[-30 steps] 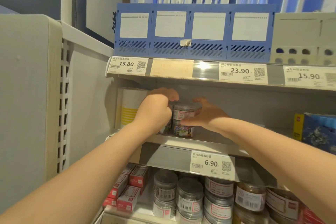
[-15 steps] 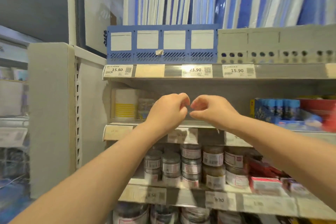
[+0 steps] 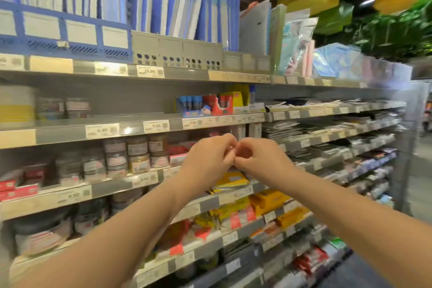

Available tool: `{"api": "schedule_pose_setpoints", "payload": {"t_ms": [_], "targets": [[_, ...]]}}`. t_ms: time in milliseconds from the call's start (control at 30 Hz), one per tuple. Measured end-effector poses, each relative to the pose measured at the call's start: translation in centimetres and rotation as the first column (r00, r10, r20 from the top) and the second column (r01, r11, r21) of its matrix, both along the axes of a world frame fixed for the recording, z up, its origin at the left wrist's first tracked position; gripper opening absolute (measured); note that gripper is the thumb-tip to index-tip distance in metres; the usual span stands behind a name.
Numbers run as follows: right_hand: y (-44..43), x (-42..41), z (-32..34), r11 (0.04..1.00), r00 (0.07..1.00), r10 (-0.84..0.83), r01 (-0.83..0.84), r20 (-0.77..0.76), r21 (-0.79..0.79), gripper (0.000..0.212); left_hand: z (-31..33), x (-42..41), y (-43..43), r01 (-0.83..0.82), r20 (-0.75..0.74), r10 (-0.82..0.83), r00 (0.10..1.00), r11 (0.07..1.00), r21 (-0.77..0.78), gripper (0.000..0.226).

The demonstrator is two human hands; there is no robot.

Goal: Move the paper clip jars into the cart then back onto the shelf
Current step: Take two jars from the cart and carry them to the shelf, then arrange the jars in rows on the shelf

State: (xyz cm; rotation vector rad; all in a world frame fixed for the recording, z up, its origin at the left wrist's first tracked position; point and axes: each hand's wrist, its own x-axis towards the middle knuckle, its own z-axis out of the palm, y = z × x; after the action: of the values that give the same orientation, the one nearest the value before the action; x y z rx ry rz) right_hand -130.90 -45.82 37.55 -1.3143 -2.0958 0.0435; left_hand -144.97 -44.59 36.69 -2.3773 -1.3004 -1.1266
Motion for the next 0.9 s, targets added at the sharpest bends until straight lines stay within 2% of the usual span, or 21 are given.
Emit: {"api": "schedule_pose_setpoints", "payload": {"t_ms": [67, 200, 267, 433, 533, 633, 700, 800, 900], "targets": [[-3.1, 4.9, -0.7, 0.997, 0.997, -0.079, 0.079, 0.005, -0.023, 0.016, -0.8, 4.8, -1.8, 0.117, -0.005, -0.117, 0.993, 0.993, -0.019, 0.014], [-9.1, 15.1, -2.5, 0.974, 0.979, -0.205, 0.206, 0.018, -0.099, 0.004, -2.0, 15.1, -5.7, 0.298, -0.042, -0.300, 0.953, 0.953, -0.053, 0.020], [-12.1, 20.0, -3.5, 0.960, 0.967, -0.254, 0.254, 0.010, -0.120, 0.006, -3.0, 20.3, -7.7, 0.368, -0.054, -0.373, 0.926, 0.926, -0.089, 0.028], [-19.5, 32.5, -8.3, 0.908, 0.915, -0.401, 0.390, -0.045, -0.152, 0.019, -7.3, 32.8, -11.5, 0.567, -0.058, -0.584, 0.810, 0.804, -0.178, 0.032], [-23.1, 39.5, -11.9, 0.841, 0.855, -0.518, 0.512, 0.010, -0.178, 0.025, -10.6, 40.2, -12.8, 0.634, -0.036, -0.659, 0.751, 0.736, -0.236, 0.031], [-25.8, 45.3, -15.1, 0.759, 0.792, -0.600, 0.609, 0.115, -0.232, 0.028, -15.0, 46.8, -13.9, 0.676, 0.016, -0.719, 0.695, 0.645, -0.357, 0.038], [-26.7, 48.4, -17.4, 0.710, 0.762, -0.635, 0.642, 0.132, -0.289, 0.027, -18.1, 50.2, -14.2, 0.680, 0.070, -0.734, 0.676, 0.584, -0.443, 0.041], [-27.0, 51.6, -21.4, 0.650, 0.743, -0.653, 0.650, 0.149, -0.394, 0.031, -22.8, 53.7, -13.7, 0.629, 0.029, -0.746, 0.666, 0.540, -0.560, 0.031], [-26.0, 53.5, -25.7, 0.601, 0.733, -0.668, 0.632, 0.126, -0.490, 0.033, -27.2, 55.9, -12.3, 0.566, -0.015, -0.764, 0.646, 0.491, -0.663, 0.033]]}}
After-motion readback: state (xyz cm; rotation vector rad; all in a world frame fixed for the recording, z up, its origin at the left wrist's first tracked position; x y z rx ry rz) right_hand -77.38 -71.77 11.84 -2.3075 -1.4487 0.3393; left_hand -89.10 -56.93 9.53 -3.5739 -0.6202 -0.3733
